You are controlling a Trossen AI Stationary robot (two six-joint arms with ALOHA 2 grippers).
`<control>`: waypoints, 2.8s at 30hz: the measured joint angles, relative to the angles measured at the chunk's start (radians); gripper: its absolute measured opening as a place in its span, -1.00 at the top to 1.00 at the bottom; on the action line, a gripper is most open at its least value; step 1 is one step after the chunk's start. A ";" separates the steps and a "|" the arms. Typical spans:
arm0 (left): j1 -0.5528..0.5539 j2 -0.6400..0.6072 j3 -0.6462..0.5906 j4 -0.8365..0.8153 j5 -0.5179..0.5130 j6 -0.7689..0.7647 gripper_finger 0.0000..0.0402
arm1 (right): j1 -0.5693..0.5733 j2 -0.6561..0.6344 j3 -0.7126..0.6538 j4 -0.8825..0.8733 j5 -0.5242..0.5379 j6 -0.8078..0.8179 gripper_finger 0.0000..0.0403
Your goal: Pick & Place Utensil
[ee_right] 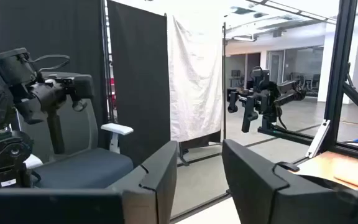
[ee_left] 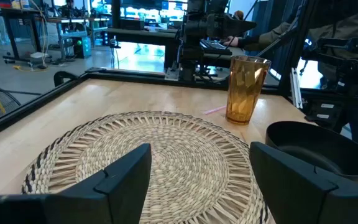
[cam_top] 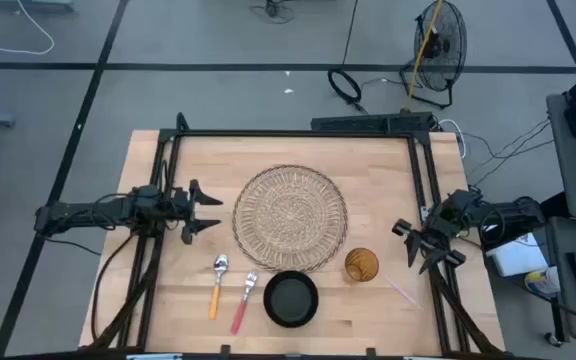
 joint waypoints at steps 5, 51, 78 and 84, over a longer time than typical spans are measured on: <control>0.000 0.000 0.000 0.000 0.000 0.000 -0.40 | 0.000 0.000 0.000 0.000 0.000 0.000 0.37; 0.000 0.000 0.000 0.000 0.000 0.000 -0.40 | 0.000 0.000 0.000 0.000 0.000 0.000 0.37; 0.000 0.000 0.000 0.000 0.000 0.000 -0.40 | 0.000 0.000 0.000 0.247 0.027 0.074 0.37; 0.000 0.000 0.000 0.000 0.000 0.000 -0.40 | 0.000 0.000 0.000 0.380 0.027 0.179 0.37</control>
